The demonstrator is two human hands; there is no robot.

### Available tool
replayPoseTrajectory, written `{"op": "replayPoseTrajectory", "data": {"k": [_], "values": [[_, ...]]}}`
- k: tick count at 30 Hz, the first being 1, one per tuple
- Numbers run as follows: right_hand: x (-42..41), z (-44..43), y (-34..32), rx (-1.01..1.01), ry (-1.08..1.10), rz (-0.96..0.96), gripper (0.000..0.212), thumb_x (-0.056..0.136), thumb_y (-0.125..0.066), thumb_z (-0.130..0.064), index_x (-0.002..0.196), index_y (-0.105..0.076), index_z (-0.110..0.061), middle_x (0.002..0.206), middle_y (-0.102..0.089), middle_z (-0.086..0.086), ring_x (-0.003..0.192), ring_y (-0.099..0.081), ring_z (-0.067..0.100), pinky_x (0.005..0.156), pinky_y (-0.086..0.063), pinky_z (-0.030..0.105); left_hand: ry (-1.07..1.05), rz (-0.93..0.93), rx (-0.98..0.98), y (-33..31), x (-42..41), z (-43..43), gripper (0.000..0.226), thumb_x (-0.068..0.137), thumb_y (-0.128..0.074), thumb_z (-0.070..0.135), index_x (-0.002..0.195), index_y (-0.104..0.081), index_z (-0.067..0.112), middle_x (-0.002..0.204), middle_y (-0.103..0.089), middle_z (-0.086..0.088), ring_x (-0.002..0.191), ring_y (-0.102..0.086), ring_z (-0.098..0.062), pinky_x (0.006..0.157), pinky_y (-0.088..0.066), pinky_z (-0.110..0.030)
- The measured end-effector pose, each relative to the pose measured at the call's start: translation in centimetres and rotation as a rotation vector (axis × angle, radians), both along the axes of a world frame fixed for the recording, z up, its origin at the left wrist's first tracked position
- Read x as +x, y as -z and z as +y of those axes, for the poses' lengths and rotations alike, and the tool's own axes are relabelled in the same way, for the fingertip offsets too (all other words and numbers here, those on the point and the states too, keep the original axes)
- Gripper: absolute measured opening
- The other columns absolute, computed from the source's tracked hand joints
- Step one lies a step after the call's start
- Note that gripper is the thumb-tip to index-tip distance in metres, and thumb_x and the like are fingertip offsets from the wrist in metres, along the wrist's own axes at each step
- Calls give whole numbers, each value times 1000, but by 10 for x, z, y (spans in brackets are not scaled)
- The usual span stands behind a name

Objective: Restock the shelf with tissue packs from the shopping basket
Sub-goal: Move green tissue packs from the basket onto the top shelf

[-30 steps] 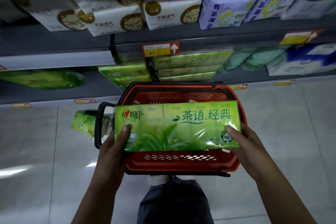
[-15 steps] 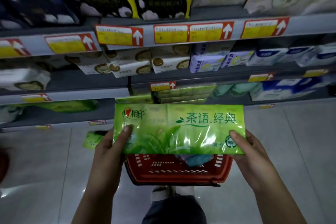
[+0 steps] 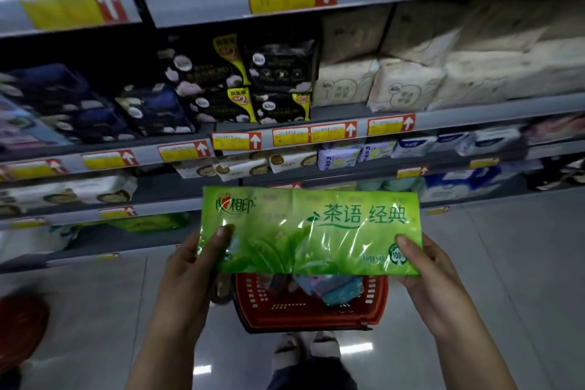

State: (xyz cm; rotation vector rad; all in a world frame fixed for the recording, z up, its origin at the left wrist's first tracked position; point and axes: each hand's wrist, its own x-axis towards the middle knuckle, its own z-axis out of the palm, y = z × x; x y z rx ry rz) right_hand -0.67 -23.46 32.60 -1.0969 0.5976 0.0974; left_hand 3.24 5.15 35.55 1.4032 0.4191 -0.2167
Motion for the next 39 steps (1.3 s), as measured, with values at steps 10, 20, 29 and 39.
{"op": "replayPoseTrajectory", "data": {"k": [10,20,29,39], "values": [[12,-5,-117,-82,11,-199,55,54,-84,-40,101,-68,-17,99,-74,0,87,-70,12,61,-57,26,23,-177,5,-117,4,-1,36,72,-63,44,100,-71,22,97,-76,1,91,-72,-17,73,-53,-34],[14,-3,-206,-104,95,-241,62,63,-69,-25,122,-57,-13,114,-64,1,102,-60,14,74,-46,34,2,-262,-37,-193,2,-3,20,88,-54,27,99,-66,17,85,-76,0,79,-72,-15,68,-48,-31],[14,-3,-255,-152,90,-325,141,11,-90,-59,136,-46,-12,127,-61,3,120,-55,25,98,-45,53,-86,-302,-67,-241,3,-8,37,69,-63,42,101,-66,25,106,-71,3,106,-62,-18,73,-46,-33],[16,-3,-283,-88,38,-423,111,37,-91,-44,135,-49,-15,129,-59,3,117,-55,19,91,-45,42,-37,-434,-169,-272,-1,-4,60,58,-81,57,108,-70,25,114,-72,1,118,-59,-22,108,-34,-52]]}}
